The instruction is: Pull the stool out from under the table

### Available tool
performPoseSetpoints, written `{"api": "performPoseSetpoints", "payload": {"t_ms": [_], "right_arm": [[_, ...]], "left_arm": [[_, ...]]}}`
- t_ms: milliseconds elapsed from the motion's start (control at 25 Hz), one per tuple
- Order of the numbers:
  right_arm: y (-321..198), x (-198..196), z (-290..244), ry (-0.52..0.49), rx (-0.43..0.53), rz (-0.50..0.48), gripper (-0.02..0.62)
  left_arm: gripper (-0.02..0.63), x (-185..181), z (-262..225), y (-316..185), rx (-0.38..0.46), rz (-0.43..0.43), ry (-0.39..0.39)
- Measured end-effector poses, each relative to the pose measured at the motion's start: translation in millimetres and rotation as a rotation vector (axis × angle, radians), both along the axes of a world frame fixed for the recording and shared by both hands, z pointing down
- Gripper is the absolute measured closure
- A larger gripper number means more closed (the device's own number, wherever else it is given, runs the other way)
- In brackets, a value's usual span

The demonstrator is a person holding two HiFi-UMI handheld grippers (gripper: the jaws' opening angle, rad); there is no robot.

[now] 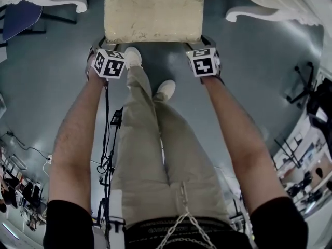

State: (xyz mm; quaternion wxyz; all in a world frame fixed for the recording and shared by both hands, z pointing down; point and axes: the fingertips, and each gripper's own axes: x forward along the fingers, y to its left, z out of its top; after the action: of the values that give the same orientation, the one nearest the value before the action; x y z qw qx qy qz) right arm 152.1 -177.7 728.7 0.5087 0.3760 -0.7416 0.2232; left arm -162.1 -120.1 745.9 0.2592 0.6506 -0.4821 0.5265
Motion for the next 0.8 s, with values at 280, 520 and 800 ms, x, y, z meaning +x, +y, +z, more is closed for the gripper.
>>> {"api": "performPoseSetpoints", "payload": {"t_ms": [280,520,800], "right_arm": [[17.5,5.9,-8.2,-0.018,-0.051,0.002,0.302],[8.6,14.4,-85.4,-0.149,0.092,0.060,0.353],[-8.8,-15.6,-259.7,-0.361,0.454,0.013,0.592]], "left_arm": [[0.351,-7.2,-15.9,22.5,0.078,-0.036,-0.039],[0.426,-12.0,-94.7,55.4,0.240,-0.381,0.147],[0.603,11.1,-285.9,8.6,0.636,-0.391,0.274]]}}
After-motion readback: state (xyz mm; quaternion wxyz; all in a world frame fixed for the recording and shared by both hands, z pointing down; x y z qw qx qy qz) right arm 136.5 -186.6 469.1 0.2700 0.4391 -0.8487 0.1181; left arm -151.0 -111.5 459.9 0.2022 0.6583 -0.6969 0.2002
